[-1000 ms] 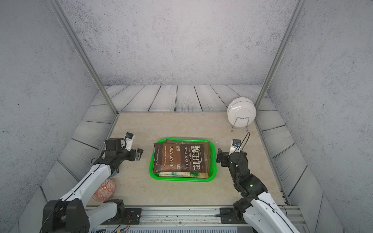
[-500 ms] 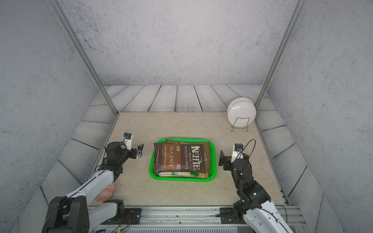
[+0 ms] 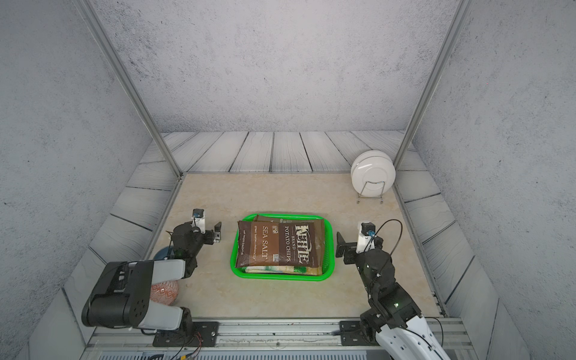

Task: Put the potato chips into the basket
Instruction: Reset both arms

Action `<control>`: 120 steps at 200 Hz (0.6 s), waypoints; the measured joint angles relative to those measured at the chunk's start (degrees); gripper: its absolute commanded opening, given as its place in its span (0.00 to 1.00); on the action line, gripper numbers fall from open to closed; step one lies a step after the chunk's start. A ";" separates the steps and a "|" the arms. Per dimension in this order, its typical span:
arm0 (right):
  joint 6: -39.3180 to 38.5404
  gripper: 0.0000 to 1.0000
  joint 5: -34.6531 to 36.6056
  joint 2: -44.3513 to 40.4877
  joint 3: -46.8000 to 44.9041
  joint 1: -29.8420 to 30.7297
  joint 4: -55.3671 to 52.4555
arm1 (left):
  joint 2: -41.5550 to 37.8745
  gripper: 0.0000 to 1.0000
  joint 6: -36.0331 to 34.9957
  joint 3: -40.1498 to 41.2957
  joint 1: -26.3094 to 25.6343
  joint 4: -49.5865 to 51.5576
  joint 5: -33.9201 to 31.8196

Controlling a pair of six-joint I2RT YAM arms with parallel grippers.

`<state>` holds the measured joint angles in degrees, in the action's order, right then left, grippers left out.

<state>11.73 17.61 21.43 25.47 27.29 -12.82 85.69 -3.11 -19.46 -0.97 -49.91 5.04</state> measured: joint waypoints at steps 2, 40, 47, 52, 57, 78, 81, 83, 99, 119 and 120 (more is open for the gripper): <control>-0.04 0.99 0.00 -0.20 -0.09 0.02 0.00 | 0.46 0.98 0.02 0.00 0.00 -0.15 -0.26; -1.66 0.99 -0.09 -2.43 -1.38 0.02 0.42 | 2.32 0.99 2.21 -6.19 0.39 5.99 -4.55; -2.38 0.99 0.07 -2.56 -1.81 0.02 0.68 | 2.21 0.98 2.54 -6.95 0.52 5.97 -5.11; -2.80 0.99 0.31 -2.56 -2.10 0.02 0.72 | 2.16 0.99 2.69 -7.34 0.59 5.99 -5.44; -3.28 0.99 0.76 -2.54 -2.43 0.02 0.76 | 2.14 0.98 2.82 -7.52 0.59 5.99 -5.70; -5.33 0.99 2.05 -1.95 -3.63 0.00 1.99 | 2.12 0.98 3.34 -7.54 0.59 6.84 -6.19; -5.73 0.99 2.19 -1.57 -3.80 0.00 2.45 | 2.12 0.99 3.39 -7.54 0.59 6.95 -6.25; -5.90 0.99 2.27 -1.42 -3.85 0.00 2.58 | 2.12 0.98 3.41 -7.54 0.59 7.04 -6.29; -7.80 0.99 2.95 1.97 -4.15 -0.46 5.79 | 2.12 0.98 3.50 -7.54 0.59 7.48 -6.40; -9.94 0.99 3.17 9.18 -4.48 -1.92 11.85 | 2.12 0.98 3.58 -7.54 0.59 7.67 -6.64; -9.99 0.99 3.17 9.51 -4.52 -2.01 12.11 | 2.12 0.98 3.58 -7.54 0.59 7.67 -6.67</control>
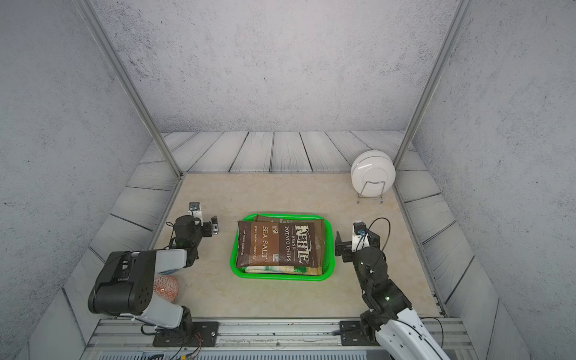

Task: Put the potato chips into the basket
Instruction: Reset both arms

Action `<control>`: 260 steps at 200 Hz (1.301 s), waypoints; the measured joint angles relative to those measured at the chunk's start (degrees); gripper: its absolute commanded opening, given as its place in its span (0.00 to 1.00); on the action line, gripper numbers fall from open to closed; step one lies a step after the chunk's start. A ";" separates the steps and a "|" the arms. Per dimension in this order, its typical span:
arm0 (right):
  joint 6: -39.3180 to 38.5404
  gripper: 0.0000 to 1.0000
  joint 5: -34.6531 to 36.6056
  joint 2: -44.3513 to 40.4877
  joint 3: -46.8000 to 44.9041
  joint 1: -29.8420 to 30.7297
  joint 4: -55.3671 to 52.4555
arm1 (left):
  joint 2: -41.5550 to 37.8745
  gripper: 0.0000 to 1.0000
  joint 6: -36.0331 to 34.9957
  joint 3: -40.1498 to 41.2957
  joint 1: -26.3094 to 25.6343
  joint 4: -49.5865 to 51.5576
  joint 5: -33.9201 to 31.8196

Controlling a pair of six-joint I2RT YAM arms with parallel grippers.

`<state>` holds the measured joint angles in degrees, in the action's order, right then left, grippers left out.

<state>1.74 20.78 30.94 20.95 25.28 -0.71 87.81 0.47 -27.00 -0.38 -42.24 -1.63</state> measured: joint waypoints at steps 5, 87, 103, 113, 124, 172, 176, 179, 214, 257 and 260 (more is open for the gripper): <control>-0.46 0.99 -0.02 2.40 -0.15 -0.66 1.92 | 0.00 0.98 0.00 0.00 0.00 0.02 -0.07; -5.33 0.99 -8.81 41.77 -3.28 -14.45 35.67 | 0.00 0.98 0.00 0.00 0.00 0.04 -0.33; -5.29 0.99 -10.82 44.37 -3.58 -16.57 40.24 | 0.00 0.98 0.00 0.00 0.00 0.04 -0.33; -5.20 0.99 -12.07 45.00 -3.69 -17.86 42.23 | 0.00 0.98 0.00 0.00 0.00 0.04 -0.31; -4.76 0.99 -13.55 45.99 -3.76 -19.41 45.27 | 0.00 0.98 0.00 0.00 0.00 0.04 -0.31; -2.95 0.99 -19.02 57.96 -4.44 -23.56 56.72 | 0.00 0.98 0.00 0.00 0.00 0.04 -0.33; -2.89 0.99 -19.28 57.77 -4.00 -23.56 55.01 | 0.00 0.98 0.00 0.00 0.00 0.04 -0.31; -2.80 0.99 -19.41 57.57 -3.54 -23.56 53.92 | 0.00 0.99 0.00 0.00 0.00 0.04 -0.31; -1.42 0.99 -19.34 57.72 2.75 -23.85 51.04 | 0.00 0.98 0.00 0.00 0.00 0.04 -0.31; -0.70 0.99 -18.64 57.77 3.39 -24.02 49.13 | 0.00 0.98 0.00 0.00 0.00 0.04 -0.31; -0.68 0.99 -18.62 57.77 3.39 -24.02 49.11 | 0.00 0.98 0.00 0.00 0.00 0.04 -0.33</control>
